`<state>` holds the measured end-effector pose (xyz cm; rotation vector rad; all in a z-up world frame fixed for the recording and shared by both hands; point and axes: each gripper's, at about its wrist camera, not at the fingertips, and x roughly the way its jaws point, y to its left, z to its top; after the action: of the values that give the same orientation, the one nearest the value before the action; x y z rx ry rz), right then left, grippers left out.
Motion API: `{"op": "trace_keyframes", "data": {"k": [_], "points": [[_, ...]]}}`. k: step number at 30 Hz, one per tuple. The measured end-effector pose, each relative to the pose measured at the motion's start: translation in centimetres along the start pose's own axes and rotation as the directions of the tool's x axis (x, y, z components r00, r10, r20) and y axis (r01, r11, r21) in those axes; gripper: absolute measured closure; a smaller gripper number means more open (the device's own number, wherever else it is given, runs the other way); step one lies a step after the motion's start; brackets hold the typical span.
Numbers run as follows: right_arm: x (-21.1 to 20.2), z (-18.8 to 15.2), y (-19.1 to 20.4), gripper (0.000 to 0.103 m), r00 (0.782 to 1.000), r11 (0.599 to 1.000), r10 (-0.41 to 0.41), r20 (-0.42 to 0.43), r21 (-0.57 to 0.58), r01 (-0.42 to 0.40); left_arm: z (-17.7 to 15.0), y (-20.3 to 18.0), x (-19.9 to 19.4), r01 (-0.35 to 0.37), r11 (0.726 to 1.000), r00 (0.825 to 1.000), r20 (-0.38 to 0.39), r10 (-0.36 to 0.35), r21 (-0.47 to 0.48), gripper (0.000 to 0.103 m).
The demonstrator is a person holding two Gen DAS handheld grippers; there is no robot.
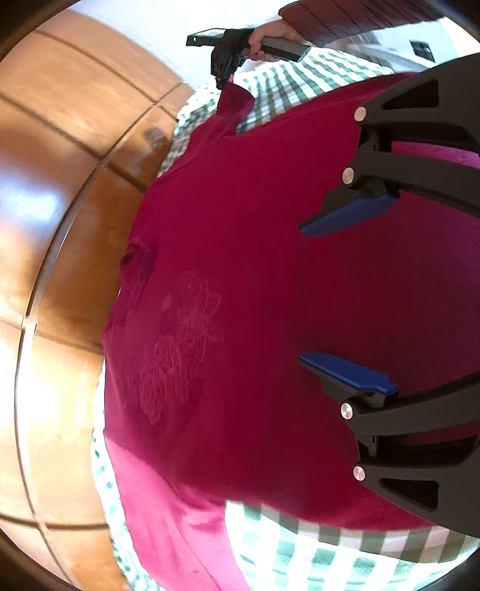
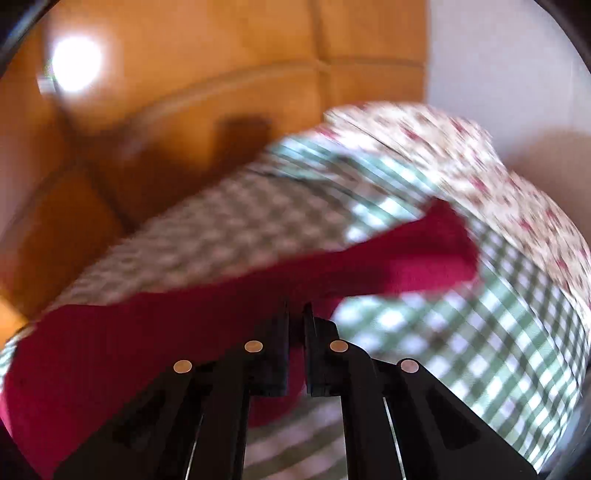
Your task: Fold small clothes
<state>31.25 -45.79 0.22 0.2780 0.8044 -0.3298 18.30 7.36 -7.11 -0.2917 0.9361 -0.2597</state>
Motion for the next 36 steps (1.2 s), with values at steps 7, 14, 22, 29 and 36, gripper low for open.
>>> {"op": "trace_keyframes", "data": {"k": [7,14,22,29,36], "points": [[-5.4,-1.7,16.0,0.098,0.936,0.913,0.351,-0.008,-0.219,-0.345,1.0,3.4,-2.1,0.031,0.993,0.999,0.04,-0.026,-0.111,0.038],[-6.5,-8.9,30.9,0.093,0.77,0.684,0.591,-0.239,-0.359,-0.636,2.4,5.5,-3.1,0.082,0.981,0.995,0.077,-0.07,-0.174,0.038],[-6.2,-10.9,27.4,0.035,0.765,0.709,0.598,-0.24,-0.287,-0.644,4.4,6.8,-2.1,0.094,0.977,0.994,0.076,-0.08,-0.194,0.039],[-5.1,-13.7,18.3,0.035,0.832,0.805,0.491,-0.26,-0.231,-0.547,7.9,6.9,1.6,0.077,0.969,0.997,0.028,-0.073,-0.235,0.032],[-2.9,-14.4,13.9,0.035,0.825,0.834,0.488,-0.284,-0.128,-0.537,10.5,7.1,5.1,0.034,0.964,0.999,0.016,-0.031,-0.264,0.059]]}}
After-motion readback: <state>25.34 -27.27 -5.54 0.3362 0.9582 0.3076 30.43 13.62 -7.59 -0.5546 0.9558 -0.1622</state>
